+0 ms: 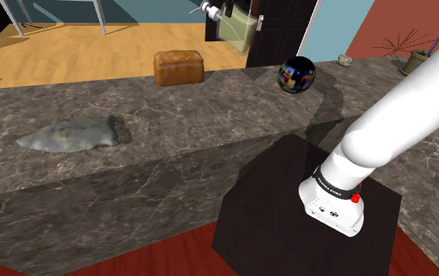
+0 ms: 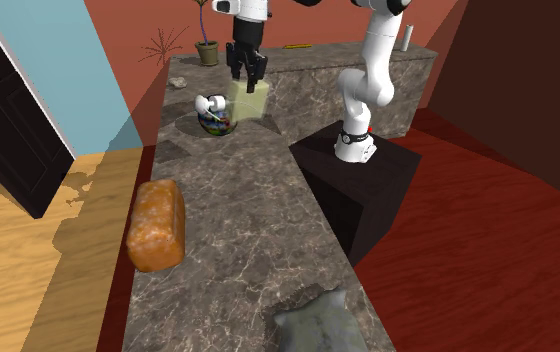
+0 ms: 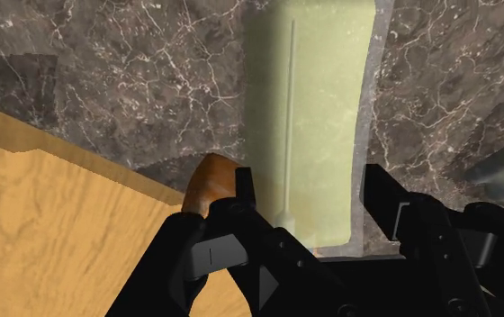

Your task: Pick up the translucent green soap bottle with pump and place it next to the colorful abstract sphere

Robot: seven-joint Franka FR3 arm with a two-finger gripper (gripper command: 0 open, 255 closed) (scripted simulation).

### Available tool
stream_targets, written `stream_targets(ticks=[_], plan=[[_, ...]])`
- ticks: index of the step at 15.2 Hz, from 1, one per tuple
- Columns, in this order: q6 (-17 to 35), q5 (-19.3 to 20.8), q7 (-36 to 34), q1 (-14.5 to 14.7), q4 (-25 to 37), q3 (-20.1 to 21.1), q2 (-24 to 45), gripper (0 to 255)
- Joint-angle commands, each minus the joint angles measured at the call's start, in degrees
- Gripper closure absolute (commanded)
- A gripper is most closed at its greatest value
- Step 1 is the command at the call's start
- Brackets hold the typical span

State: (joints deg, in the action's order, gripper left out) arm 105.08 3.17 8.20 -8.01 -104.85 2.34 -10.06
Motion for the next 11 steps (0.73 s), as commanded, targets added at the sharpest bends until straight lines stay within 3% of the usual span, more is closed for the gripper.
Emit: stream_targets(ticks=[1,11], plan=[[0.1,-0.2,3.0,-1.1,-0.2,-1.8,-0.3,255],[0.2,-1.8,17.3,-6.7,3.4,-10.2,3.0,255]])
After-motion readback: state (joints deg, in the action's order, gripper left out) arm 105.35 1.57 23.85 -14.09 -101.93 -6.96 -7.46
